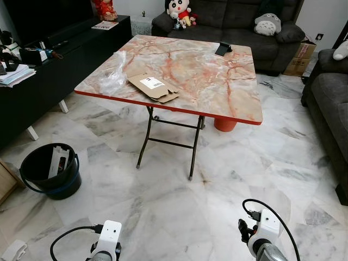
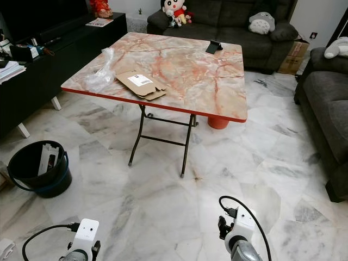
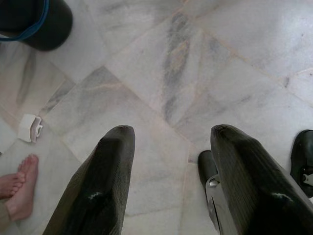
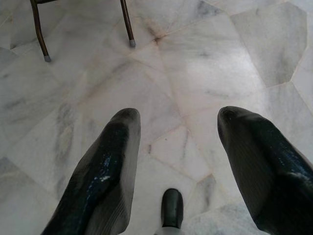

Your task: Picking trash to rubbish bin

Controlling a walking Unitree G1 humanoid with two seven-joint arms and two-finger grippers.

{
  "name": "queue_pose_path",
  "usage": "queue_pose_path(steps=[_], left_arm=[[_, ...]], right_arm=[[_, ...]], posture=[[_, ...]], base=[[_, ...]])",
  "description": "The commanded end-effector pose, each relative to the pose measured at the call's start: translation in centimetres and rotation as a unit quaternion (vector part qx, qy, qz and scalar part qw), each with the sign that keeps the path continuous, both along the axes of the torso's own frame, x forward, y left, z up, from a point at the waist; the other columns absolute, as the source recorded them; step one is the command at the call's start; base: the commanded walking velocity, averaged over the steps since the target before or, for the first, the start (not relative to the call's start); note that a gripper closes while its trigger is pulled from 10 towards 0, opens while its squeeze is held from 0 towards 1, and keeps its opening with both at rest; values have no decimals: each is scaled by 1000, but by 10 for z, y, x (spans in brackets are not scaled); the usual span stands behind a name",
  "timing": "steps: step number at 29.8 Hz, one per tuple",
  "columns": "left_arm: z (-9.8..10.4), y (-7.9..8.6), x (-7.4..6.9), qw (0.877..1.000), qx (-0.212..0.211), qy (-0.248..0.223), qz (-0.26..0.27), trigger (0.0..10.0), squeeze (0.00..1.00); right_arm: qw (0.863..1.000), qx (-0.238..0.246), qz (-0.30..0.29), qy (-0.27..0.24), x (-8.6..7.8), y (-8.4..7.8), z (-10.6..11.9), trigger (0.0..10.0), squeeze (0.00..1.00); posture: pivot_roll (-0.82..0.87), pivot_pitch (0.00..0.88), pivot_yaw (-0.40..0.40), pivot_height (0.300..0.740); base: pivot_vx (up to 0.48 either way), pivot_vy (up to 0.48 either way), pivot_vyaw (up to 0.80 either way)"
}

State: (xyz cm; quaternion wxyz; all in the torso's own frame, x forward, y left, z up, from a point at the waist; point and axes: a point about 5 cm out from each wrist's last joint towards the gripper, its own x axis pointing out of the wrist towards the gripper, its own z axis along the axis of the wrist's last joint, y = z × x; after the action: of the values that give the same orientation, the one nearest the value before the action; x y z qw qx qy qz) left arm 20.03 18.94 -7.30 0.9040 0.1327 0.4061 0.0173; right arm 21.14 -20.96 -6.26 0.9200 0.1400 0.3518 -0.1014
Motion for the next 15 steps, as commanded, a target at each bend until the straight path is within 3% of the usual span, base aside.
queue_pose_path(steps=[1,15], left_arm=[[1,2,2,1000,2,-1,-3,10000,0],[2,1,3,1000,0,-2,-2,10000,0]], right_arm=[[1000,0,-10,-1,0,-1,0,10000,0],[1000,0,-10,-4,2,-2,1,10000,0]], posture=[[205,0,-68,740],[205,0,-71,740]], base=[[0,0,0],[0,0,0]])
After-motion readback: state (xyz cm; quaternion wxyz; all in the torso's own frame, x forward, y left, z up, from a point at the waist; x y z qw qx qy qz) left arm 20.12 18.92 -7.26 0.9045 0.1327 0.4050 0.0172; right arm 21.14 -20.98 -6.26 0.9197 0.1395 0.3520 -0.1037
